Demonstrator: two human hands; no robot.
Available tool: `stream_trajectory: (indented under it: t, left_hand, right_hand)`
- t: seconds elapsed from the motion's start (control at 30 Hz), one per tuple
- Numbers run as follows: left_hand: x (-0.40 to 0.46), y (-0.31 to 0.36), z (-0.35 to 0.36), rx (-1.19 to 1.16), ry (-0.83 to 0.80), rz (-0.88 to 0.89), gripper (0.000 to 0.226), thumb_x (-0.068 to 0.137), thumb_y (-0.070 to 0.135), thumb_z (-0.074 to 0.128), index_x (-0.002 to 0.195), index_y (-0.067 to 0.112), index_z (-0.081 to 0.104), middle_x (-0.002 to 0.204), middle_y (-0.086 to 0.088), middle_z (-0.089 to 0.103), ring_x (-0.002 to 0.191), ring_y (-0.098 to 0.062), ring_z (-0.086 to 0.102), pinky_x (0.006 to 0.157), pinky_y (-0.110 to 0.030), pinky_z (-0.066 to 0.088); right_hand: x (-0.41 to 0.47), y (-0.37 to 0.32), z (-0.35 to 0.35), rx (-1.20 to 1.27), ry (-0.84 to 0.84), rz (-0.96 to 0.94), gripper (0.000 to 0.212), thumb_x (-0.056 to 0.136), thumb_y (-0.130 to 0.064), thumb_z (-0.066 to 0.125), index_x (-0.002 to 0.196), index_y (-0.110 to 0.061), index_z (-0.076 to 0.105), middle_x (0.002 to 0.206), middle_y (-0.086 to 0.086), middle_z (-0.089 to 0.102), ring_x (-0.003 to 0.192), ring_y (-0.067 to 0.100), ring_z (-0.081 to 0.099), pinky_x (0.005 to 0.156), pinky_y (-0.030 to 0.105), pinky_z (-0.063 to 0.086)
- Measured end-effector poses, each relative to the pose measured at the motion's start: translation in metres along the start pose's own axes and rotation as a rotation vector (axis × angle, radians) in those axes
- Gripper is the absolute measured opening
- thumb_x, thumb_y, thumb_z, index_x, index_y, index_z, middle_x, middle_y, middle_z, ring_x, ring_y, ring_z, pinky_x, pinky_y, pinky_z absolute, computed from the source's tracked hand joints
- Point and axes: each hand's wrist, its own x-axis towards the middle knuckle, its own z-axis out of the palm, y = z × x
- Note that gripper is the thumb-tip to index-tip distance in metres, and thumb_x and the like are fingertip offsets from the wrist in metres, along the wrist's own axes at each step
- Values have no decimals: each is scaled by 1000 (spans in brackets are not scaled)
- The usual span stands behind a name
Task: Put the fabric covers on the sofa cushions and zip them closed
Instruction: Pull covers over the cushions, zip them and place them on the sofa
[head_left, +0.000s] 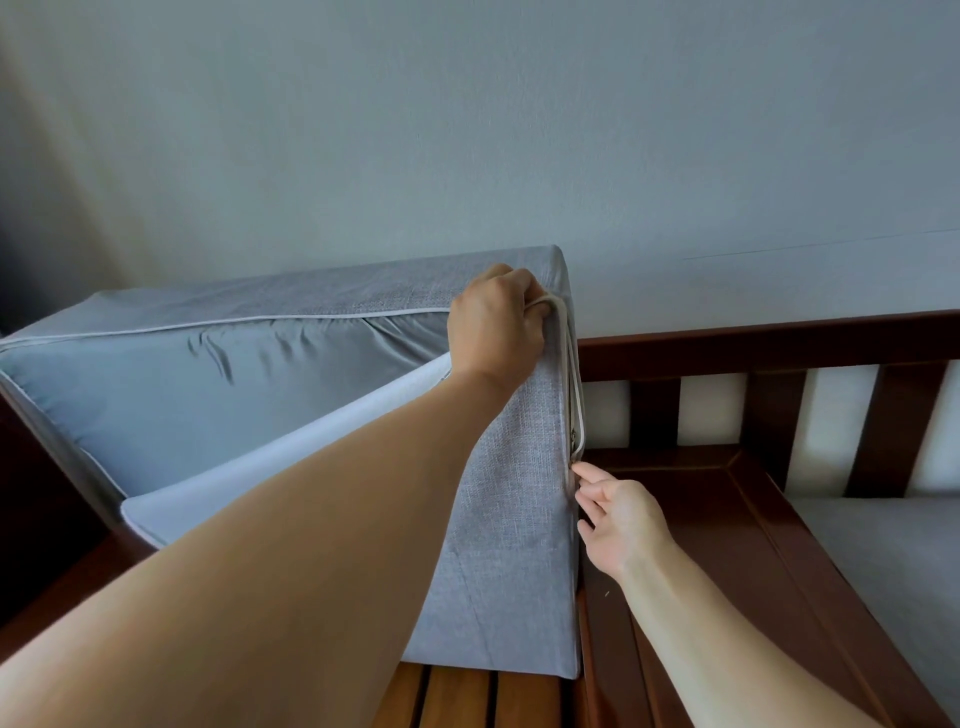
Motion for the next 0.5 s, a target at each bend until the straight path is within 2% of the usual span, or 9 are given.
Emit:
stream_trajectory:
  t: [0.5]
  left_hand:
    - [4, 3, -5, -13, -56, -32, 12, 83, 15, 65, 77, 3, 66, 85, -9, 63, 74, -27, 57, 66, -32, 42]
  right_hand:
    - [-22, -24, 13, 6, -32, -25, 46, 87, 5, 31, 122, -7, 59, 140, 9, 45, 137, 17, 33, 118, 39, 15]
